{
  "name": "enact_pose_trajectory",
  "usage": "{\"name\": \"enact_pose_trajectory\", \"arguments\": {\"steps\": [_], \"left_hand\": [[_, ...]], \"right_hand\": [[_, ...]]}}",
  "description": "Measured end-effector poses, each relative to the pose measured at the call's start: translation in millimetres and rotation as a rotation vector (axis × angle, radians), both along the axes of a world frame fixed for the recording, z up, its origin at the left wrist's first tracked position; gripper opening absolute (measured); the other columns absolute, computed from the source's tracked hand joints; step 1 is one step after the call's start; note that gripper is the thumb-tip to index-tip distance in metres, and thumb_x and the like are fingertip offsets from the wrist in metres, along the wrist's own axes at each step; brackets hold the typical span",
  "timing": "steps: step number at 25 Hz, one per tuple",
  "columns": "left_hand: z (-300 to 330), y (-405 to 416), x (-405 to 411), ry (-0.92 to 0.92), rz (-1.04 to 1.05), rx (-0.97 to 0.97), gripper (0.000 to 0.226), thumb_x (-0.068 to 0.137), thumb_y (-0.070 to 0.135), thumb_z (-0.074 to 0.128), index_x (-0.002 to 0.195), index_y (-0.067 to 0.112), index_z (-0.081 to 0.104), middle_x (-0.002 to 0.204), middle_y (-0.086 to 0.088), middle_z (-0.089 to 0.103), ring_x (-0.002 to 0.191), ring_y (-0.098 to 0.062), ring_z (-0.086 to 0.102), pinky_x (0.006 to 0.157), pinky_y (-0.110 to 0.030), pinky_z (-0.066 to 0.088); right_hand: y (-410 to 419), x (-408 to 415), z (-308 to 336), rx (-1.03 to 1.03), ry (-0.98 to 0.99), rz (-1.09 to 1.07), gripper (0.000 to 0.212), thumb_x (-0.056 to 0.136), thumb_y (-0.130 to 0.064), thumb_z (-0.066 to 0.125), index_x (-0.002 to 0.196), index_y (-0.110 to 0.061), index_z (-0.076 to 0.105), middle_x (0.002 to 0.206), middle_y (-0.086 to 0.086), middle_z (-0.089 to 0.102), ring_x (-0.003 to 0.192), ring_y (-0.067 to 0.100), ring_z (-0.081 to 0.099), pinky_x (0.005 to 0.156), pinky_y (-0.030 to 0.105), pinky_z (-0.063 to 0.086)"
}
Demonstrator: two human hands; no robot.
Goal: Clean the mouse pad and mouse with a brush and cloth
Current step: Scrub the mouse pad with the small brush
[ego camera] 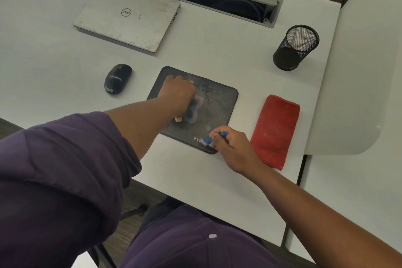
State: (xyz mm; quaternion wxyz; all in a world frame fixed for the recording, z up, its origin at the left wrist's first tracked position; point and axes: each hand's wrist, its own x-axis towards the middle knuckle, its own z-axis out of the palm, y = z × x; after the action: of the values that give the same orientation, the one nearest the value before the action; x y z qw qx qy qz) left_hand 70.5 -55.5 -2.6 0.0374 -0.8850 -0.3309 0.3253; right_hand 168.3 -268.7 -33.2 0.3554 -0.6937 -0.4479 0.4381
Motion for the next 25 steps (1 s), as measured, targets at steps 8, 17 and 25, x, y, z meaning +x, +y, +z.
{"name": "enact_pose_trajectory", "arguments": {"steps": [8, 17, 25], "left_hand": [[1, 0, 0, -0.008, 0.007, 0.003, 0.075, 0.055, 0.034, 0.095, 0.119, 0.018, 0.059, 0.106, 0.001, 0.064, 0.105, -0.024, 0.053, 0.076, -0.034, 0.032], [-1, 1, 0, -0.017, -0.009, -0.007, 0.07, 0.056, 0.036, 0.094, 0.115, 0.018, 0.06, 0.096, 0.002, 0.058, 0.103, -0.023, 0.051, 0.076, -0.034, 0.032], [-6, 3, -1, -0.04, -0.011, 0.004, 0.083, 0.053, 0.037, 0.095, 0.123, 0.016, 0.057, 0.087, 0.003, 0.053, 0.101, -0.023, 0.052, 0.075, -0.034, 0.031]], "right_hand": [[5, 2, 0, 0.005, 0.012, -0.067, 0.02, 0.099, -0.027, 0.052, 0.086, -0.02, 0.065, 0.075, 0.0, 0.069, 0.067, 0.016, 0.062, 0.063, 0.035, 0.049], [7, -6, -7, -0.026, -0.019, 0.028, 0.016, 0.092, -0.02, 0.054, 0.09, -0.028, 0.068, 0.071, -0.007, 0.065, 0.058, 0.003, 0.053, 0.053, 0.021, 0.039], [30, -19, -4, 0.092, -0.176, 0.224, 0.015, 0.1, -0.029, 0.052, 0.101, -0.021, 0.064, 0.079, -0.008, 0.064, 0.072, 0.006, 0.056, 0.06, 0.021, 0.041]]}}
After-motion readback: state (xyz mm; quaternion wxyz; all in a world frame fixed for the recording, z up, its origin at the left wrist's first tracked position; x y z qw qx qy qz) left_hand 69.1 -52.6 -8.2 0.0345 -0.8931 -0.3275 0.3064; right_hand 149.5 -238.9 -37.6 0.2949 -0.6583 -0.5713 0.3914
